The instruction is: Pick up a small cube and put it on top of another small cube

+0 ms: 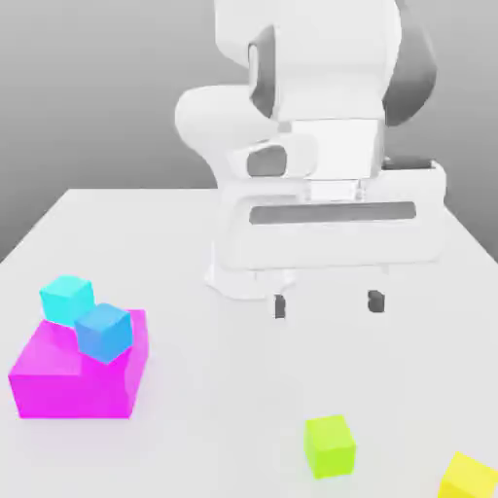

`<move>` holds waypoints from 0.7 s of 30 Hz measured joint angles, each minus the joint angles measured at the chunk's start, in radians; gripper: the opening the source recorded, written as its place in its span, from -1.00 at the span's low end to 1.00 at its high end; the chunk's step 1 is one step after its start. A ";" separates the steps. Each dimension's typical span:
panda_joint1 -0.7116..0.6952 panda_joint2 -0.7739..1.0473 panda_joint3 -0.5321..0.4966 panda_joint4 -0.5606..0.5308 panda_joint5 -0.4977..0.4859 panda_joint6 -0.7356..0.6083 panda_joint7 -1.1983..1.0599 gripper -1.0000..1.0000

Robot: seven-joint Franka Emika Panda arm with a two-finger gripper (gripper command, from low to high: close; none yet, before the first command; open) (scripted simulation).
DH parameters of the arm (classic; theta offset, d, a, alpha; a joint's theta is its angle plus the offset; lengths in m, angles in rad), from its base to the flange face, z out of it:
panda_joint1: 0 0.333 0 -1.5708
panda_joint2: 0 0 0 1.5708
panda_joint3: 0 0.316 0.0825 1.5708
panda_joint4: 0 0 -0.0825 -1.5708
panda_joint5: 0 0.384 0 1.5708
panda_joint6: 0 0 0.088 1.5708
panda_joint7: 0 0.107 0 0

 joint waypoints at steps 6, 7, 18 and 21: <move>0.034 0.218 0.007 -0.056 -0.025 0.102 0.023 0.00; 0.038 0.254 0.004 -0.056 -0.033 0.126 0.029 0.00; 0.073 0.443 -0.037 -0.026 -0.077 0.273 0.063 -1.00; 0.060 0.379 -0.021 -0.038 -0.063 0.221 0.052 -1.00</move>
